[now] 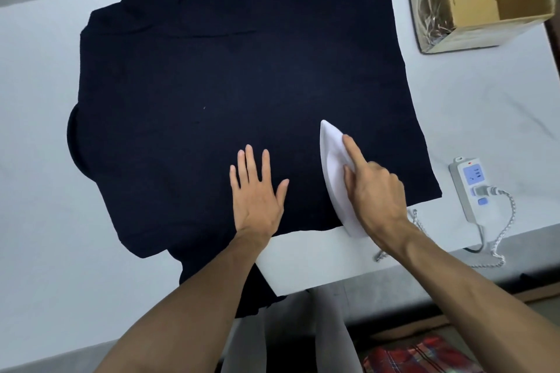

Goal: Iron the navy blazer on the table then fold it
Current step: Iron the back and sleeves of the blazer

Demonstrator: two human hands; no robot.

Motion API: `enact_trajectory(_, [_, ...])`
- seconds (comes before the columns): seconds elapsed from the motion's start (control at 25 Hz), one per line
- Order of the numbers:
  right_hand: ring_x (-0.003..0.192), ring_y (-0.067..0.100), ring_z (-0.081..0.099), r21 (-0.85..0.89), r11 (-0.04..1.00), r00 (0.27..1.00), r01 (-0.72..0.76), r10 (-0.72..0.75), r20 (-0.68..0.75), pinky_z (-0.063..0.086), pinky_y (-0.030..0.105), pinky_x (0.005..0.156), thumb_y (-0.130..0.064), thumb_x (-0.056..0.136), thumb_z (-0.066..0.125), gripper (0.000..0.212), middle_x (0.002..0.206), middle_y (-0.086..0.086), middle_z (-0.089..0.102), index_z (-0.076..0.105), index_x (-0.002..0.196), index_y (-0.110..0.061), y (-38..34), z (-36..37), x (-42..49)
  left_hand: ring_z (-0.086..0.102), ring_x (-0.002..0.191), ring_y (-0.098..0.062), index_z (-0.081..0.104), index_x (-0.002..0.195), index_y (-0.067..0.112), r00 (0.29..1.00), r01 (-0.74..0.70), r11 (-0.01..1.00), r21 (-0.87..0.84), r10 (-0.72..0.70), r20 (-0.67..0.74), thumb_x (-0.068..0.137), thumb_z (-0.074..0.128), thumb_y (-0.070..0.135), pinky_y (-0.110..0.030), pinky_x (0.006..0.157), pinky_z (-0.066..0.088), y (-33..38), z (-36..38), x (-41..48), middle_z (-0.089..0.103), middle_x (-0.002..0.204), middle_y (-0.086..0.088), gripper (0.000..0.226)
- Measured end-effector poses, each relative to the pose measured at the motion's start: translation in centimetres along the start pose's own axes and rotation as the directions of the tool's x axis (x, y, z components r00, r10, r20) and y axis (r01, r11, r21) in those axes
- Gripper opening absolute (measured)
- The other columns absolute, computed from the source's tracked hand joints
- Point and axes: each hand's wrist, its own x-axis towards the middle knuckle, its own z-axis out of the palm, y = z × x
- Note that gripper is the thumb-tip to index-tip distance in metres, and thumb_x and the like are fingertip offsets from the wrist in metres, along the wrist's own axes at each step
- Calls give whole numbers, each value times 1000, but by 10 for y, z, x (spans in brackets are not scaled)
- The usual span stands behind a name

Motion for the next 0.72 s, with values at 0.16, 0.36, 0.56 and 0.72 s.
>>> enact_trajectory(0.16, [55, 26, 43, 71, 997, 1000, -18, 17, 20, 32, 33, 56, -26, 102, 35, 55, 69, 6, 49, 18, 153, -38, 13, -6, 4, -3, 152, -35, -3, 157, 13, 1000, 11, 1000, 14, -11, 1, 99, 9, 62, -52, 123, 9, 5, -3, 0, -3, 164, -22, 76])
enact_trajectory(0.36, [61, 28, 52, 91, 991, 992, 100, -106, 62, 39, 33, 57, -31, 102, 37, 57, 75, 5, 53, 12, 153, -40, -12, -1, -14, -4, 152, -35, -1, 158, 13, 1000, 5, 1000, 13, -5, 5, 101, 12, 58, -51, 123, 7, 4, -2, 0, -5, 164, -22, 73])
enact_trajectory(0.56, [55, 24, 43, -33, 995, 993, 98, -95, 72, 32, 31, 52, -30, 103, 33, 57, 76, 5, 49, 9, 153, -40, -10, 9, -17, -4, 152, -34, 1, 158, 13, 1000, 3, 1000, 10, -3, -5, 102, 10, 55, -51, 123, 7, 3, -2, 1, -5, 164, -21, 70])
enact_trajectory(0.72, [53, 26, 39, -4, 999, 999, 44, -44, 17, 30, 33, 53, -28, 102, 33, 54, 71, 6, 45, 16, 153, -39, 16, 1, -6, -2, 152, -35, 2, 158, 13, 999, -1, 1000, 1, 1, -38, 102, 12, 56, -51, 123, 8, 4, -3, 0, -2, 164, -22, 72])
